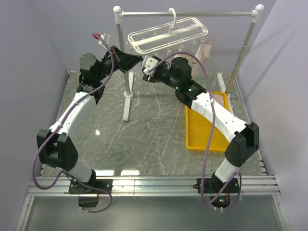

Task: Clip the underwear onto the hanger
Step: Open the clamp at the hanger, then adjust the underwear in the bin.

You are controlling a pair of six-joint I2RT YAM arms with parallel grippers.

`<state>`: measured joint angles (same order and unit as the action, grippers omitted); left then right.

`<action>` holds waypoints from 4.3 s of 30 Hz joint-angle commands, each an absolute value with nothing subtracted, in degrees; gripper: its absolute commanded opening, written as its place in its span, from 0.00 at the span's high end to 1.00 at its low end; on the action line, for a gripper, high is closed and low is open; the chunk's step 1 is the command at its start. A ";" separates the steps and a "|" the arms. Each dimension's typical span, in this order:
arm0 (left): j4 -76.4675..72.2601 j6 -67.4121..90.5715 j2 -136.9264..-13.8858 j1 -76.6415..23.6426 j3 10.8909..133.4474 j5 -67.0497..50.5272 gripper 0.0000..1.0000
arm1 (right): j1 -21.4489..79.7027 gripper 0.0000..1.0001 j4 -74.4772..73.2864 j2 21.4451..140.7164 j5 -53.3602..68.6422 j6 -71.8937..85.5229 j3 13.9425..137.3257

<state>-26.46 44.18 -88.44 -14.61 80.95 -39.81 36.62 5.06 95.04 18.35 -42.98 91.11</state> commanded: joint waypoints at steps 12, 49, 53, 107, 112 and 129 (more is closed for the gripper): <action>-23.47 40.96 -89.47 -14.50 85.69 -39.20 1.00 | 29.20 0.34 -13.85 73.84 24.25 -40.08 77.62; -23.38 40.43 -90.00 -14.41 86.92 -39.20 1.00 | -0.26 0.59 -29.80 100.01 8.09 -52.92 68.99; -23.64 40.61 -90.18 -14.41 87.01 -39.29 1.00 | 1.32 0.61 -29.97 103.27 8.79 -51.42 70.75; -23.55 40.25 -91.93 -14.06 88.59 -38.58 1.00 | 1.06 0.76 -38.32 115.23 10.98 -39.46 83.23; -23.20 39.90 -91.76 -14.06 88.59 -38.50 1.00 | 1.06 1.00 -43.76 106.56 15.63 -39.81 81.83; -23.29 40.43 -91.93 -13.89 88.95 -38.50 1.00 | -8.07 1.00 -69.25 97.37 39.28 -46.05 91.66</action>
<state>-21.54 40.14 -92.16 -14.06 86.50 -39.13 -4.14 -64.40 91.07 35.29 -44.29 89.95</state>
